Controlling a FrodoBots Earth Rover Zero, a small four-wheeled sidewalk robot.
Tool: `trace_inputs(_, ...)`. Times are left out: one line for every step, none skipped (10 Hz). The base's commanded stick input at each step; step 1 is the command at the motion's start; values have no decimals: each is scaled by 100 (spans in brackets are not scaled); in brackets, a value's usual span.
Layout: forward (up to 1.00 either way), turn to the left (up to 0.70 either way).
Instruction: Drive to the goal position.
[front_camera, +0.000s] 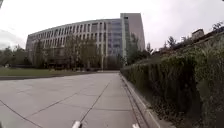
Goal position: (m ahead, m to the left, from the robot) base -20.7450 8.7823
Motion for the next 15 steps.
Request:
trace_inputs(7,0)
trace_inputs(6,0)
trace_inputs(6,0)
trace_inputs(6,0)
trace_inputs(6,0)
trace_inputs(7,0)
trace_inputs(7,0)
trace_inputs(7,0)
trace_inputs(7,0)
trace_inputs(7,0)
trace_inputs(7,0)
trace_inputs(7,0)
trace_inputs(7,0)
trace_inputs(6,0)
trace_inputs(6,0)
